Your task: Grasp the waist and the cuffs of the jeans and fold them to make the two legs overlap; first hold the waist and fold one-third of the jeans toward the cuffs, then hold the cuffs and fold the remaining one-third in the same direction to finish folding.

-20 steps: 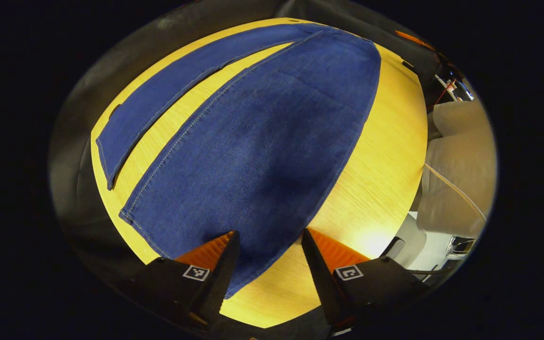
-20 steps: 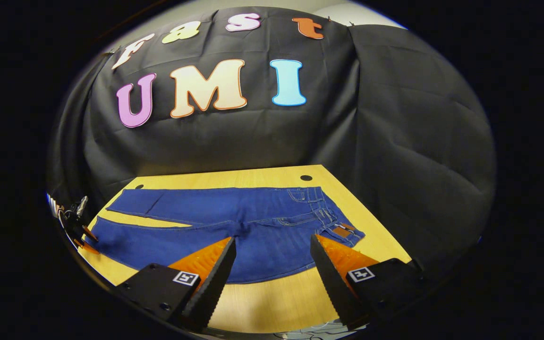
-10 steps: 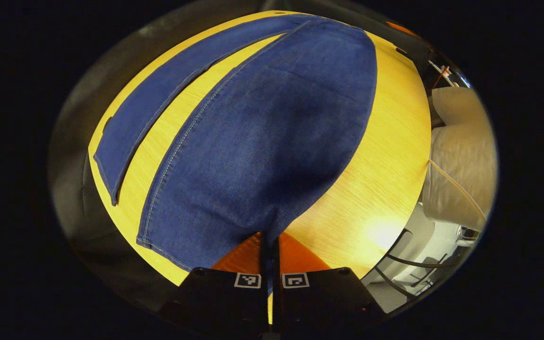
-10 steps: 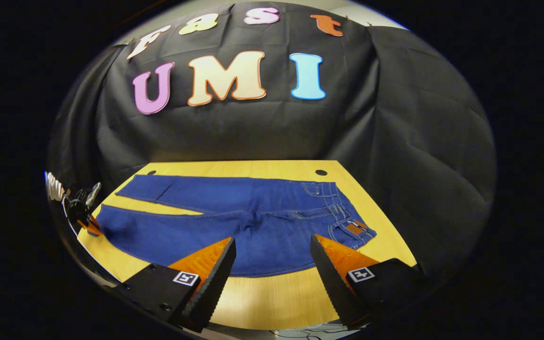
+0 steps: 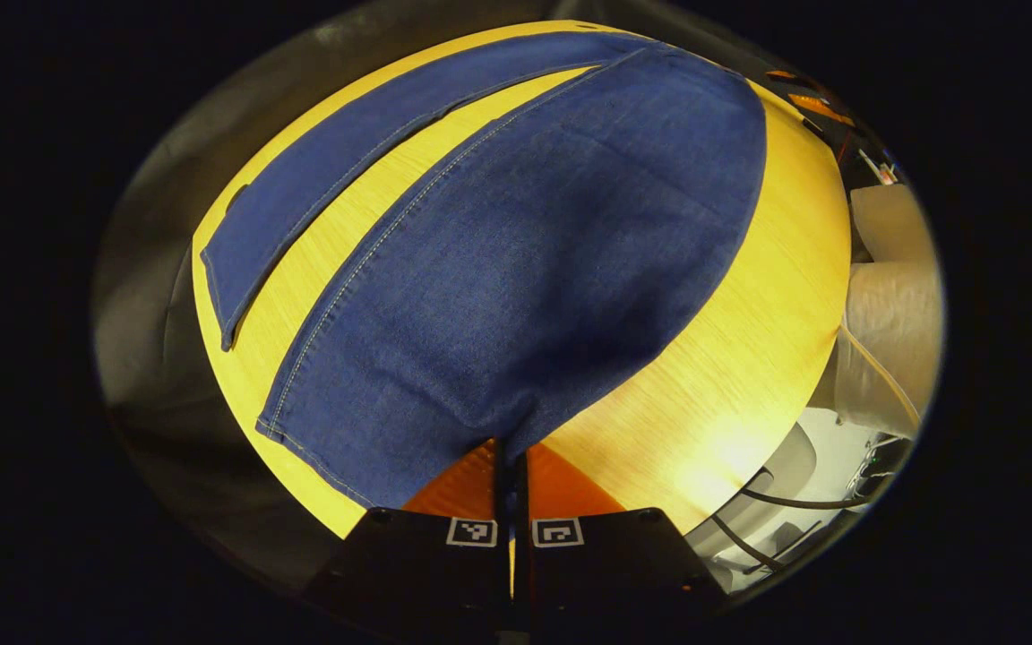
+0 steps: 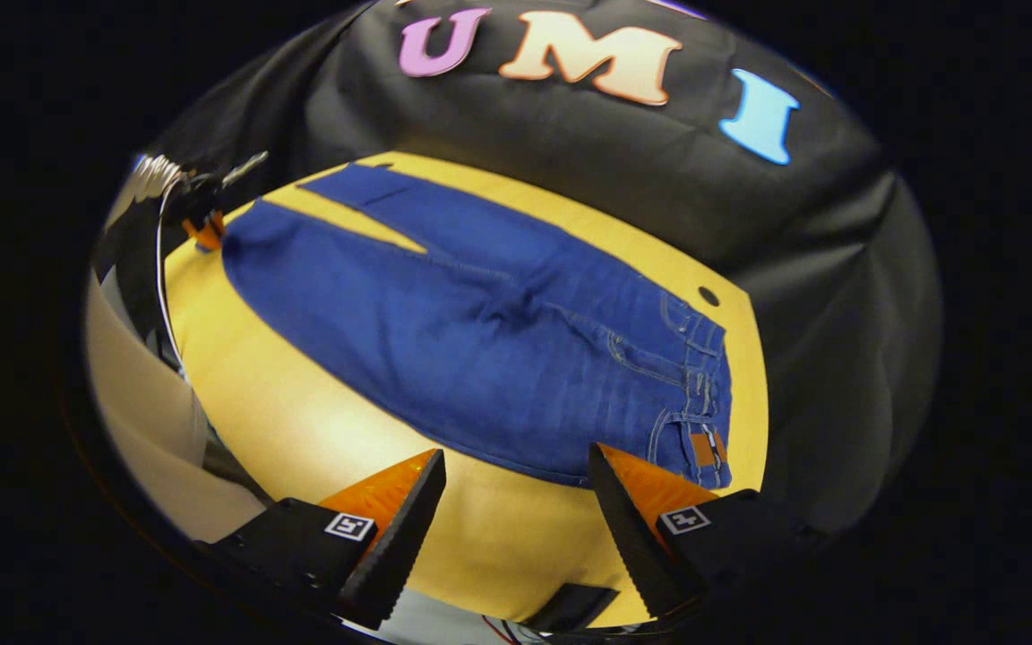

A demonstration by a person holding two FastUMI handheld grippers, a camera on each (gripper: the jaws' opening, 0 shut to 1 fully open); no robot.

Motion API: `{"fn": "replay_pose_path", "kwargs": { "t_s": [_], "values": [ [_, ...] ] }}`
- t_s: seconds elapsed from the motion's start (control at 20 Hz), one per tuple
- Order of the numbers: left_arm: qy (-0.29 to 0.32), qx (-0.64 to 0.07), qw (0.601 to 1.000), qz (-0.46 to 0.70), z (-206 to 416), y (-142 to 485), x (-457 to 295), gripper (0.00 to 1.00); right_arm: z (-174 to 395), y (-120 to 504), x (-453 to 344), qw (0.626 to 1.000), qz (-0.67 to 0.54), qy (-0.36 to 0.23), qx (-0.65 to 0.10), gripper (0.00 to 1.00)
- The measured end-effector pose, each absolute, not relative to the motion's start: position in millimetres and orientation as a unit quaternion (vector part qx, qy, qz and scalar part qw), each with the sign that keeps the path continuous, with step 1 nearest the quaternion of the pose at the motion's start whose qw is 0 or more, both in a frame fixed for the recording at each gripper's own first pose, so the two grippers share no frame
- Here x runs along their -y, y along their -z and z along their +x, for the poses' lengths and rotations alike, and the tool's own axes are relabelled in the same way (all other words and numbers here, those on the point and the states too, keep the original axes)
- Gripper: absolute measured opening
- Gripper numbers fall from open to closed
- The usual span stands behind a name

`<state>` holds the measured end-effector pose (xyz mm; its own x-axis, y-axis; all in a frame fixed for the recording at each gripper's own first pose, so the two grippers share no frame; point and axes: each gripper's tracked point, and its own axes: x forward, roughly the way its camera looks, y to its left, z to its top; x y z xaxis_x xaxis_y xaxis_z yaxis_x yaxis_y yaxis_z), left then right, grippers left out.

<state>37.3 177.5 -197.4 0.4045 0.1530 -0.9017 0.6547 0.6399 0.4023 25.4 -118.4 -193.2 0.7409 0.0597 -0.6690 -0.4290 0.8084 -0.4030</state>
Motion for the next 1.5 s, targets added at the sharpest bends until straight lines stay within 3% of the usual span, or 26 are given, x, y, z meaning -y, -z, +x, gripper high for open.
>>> {"fn": "replay_pose_path", "kwargs": {
  "t_s": [0.6, 1.05, 1.2, 1.25, 1.4, 1.5],
  "values": [
    [0.135, -0.533, 0.737, 0.394, 38.3, 201.0, -176.0, 0.00, 55.4, 255.7, 157.5, 0.821, -0.272, -0.189, -0.466, 0.99],
    [0.146, -0.551, 0.725, 0.385, 39.1, 200.0, -175.2, 0.00, 59.5, 258.7, 158.1, 0.812, -0.253, -0.185, -0.492, 0.98],
    [0.143, -0.548, 0.729, 0.384, 39.8, 199.7, -173.6, 0.00, 65.5, 257.8, 160.8, 0.814, -0.248, -0.173, -0.495, 0.93],
    [0.142, -0.547, 0.732, 0.382, 40.3, 199.3, -172.2, 0.00, 69.2, 254.2, 160.6, 0.815, -0.250, -0.178, -0.491, 0.72],
    [0.137, -0.544, 0.739, 0.374, 42.1, 200.9, -172.1, 0.00, 81.1, 249.4, 160.8, 0.817, -0.268, -0.197, -0.472, 0.37],
    [0.135, -0.541, 0.741, 0.374, 41.3, 199.9, -172.2, 0.00, 85.7, 245.8, 164.2, 0.821, -0.280, -0.194, -0.458, 0.07]
  ]
}}
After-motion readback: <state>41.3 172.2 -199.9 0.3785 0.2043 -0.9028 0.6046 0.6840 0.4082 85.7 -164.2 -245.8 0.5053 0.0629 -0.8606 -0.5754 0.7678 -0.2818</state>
